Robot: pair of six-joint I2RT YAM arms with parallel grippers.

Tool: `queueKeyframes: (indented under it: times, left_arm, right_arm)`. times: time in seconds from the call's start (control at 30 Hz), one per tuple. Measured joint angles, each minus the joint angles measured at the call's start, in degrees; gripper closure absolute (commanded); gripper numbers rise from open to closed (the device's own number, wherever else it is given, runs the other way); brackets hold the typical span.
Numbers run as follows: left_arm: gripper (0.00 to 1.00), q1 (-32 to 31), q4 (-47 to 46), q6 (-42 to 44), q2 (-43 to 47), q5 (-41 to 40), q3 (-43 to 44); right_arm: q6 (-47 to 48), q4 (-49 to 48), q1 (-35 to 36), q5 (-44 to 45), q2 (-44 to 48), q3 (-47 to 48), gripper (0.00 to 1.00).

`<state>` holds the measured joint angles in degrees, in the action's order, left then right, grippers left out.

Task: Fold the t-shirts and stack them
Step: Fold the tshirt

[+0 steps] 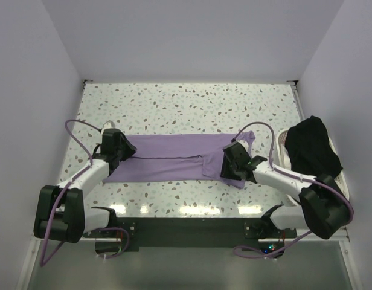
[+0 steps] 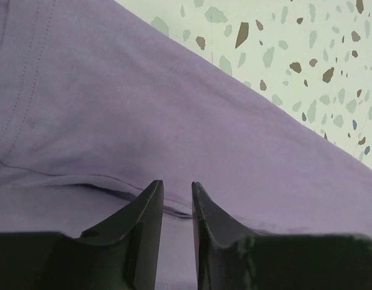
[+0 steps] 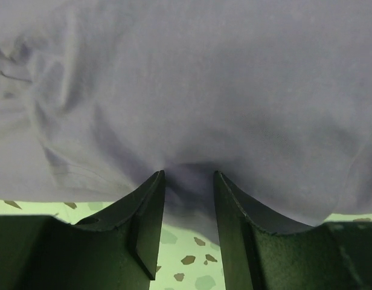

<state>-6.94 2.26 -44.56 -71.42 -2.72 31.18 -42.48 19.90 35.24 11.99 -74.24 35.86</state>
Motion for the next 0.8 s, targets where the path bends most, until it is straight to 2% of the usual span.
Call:
queueKeyframes:
  times: [0.33, 0.43, 0.53, 0.67, 0.8]
  left_arm:
    - [0.68, 0.0, 0.2, 0.0, 0.0, 0.0, 0.1]
    - [0.64, -0.3, 0.2, 0.1, 0.0, 0.0, 0.2]
    - [0.56, -1.0, 0.6, 0.3, 0.4, -0.1, 0.8]
    - [0.50, -3.5, 2.5, 0.7, 2.3, -1.8, 2.6]
    - [0.52, -7.3, 3.6, 0.8, 5.8, -4.6, 4.0]
  right_arm:
    - [-0.6, -3.3, 1.5, -2.8, 2.8, -4.2, 0.58]
    - [-0.6, -1.3, 1.5, -2.5, 5.6, -3.9, 0.58]
    - [-0.3, 2.4, 1.4, -0.6, 8.5, -1.4, 0.58]
    - [1.0, 3.4, -2.2, 0.0, 7.3, 4.4, 0.59]
    - [1.7, 1.4, -8.3, -1.8, 2.9, 5.7, 0.59]
